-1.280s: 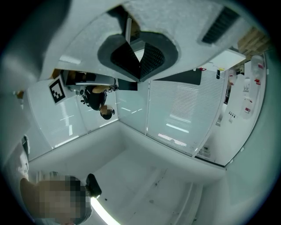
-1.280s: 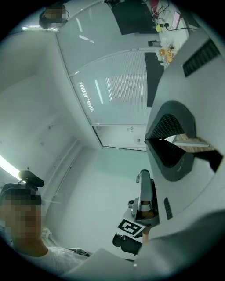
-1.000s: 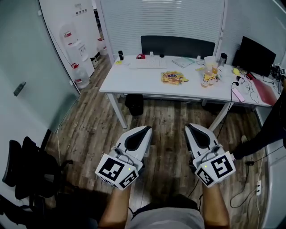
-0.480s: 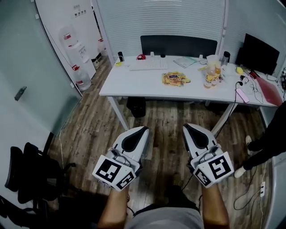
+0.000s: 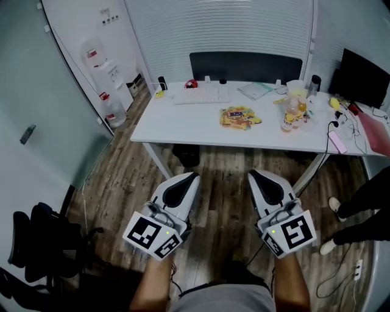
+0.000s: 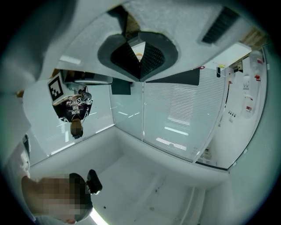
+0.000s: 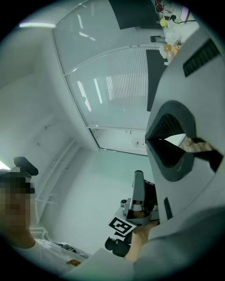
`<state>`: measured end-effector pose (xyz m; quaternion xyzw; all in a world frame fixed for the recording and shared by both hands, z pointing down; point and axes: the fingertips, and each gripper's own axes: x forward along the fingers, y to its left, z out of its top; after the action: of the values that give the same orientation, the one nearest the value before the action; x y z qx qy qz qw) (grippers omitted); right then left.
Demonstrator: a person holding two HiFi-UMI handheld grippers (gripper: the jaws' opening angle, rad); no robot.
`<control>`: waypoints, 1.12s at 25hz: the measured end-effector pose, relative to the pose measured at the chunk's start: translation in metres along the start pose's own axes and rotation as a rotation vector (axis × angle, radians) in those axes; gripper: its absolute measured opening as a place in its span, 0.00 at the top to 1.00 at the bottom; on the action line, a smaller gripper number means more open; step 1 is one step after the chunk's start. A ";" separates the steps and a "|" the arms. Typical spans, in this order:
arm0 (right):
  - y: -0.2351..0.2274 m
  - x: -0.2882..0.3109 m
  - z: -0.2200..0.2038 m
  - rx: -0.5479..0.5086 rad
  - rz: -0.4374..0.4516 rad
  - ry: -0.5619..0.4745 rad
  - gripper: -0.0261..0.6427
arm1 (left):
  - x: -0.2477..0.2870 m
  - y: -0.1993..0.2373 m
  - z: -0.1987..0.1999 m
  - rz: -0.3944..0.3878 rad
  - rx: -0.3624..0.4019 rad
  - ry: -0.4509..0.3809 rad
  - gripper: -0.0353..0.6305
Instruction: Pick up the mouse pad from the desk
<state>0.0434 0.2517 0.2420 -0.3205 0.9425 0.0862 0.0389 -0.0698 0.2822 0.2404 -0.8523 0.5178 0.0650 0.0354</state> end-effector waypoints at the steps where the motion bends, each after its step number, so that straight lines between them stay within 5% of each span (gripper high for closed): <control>1: -0.009 0.004 -0.002 0.001 0.001 0.002 0.94 | 0.009 0.003 -0.001 0.002 -0.001 -0.001 0.93; 16: -0.148 0.046 -0.035 0.008 0.023 0.013 0.94 | 0.149 0.033 -0.027 0.048 0.006 0.007 0.93; 28: -0.188 0.060 -0.051 0.025 0.028 0.021 0.94 | 0.190 0.042 -0.034 0.056 0.014 0.025 0.93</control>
<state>0.1099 0.0602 0.2586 -0.3078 0.9482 0.0716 0.0317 -0.0183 0.0914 0.2465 -0.8380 0.5422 0.0516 0.0330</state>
